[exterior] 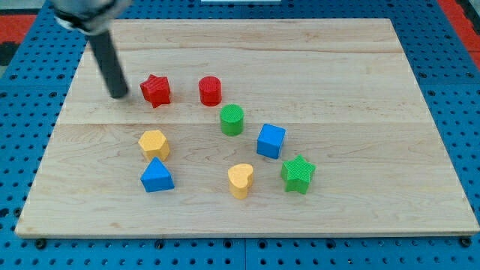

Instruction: Keep red blocks diagonally right above yellow hexagon

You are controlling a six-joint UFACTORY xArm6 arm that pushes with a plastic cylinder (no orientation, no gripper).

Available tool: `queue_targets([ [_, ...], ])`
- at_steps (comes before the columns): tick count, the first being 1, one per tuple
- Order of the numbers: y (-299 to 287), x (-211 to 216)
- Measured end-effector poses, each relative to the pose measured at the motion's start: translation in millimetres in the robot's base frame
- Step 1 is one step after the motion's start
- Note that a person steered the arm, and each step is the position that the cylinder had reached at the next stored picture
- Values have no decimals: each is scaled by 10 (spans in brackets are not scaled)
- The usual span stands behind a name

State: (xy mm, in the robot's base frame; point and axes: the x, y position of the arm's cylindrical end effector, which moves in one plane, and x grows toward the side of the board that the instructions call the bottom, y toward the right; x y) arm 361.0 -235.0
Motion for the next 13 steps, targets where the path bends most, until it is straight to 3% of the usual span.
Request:
queue_targets([
  [1,313,-438],
  [3,914,370],
  [5,1147,-91],
  [6,1421,-98],
  [8,1489,383],
  [11,1261,-497],
  [12,2073,-439],
  [13,2180,22],
])
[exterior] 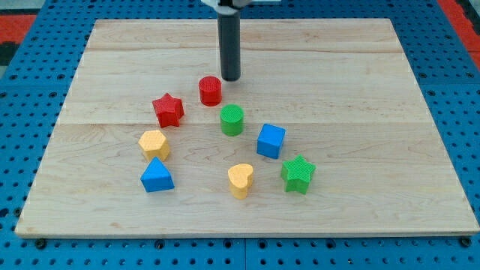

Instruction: Keep red blocks diagonally right above yellow hexagon

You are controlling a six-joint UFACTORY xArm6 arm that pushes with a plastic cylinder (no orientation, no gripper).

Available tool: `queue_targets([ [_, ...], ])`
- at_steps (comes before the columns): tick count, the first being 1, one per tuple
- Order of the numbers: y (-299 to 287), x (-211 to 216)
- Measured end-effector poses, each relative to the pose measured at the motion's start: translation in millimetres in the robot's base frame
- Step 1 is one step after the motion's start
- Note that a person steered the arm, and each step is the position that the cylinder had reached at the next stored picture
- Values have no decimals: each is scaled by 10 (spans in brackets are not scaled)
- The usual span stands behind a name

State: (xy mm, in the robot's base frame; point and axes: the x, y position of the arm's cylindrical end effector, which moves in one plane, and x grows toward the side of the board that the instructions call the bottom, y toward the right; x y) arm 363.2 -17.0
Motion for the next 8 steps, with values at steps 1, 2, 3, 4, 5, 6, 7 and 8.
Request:
queue_targets([
  [1,-19,121],
  [2,-19,8],
  [3,-215,14],
  [4,-353,22],
  [5,-384,-199],
  [6,-914,-236],
  [7,-1350,132],
  [8,-1148,365],
])
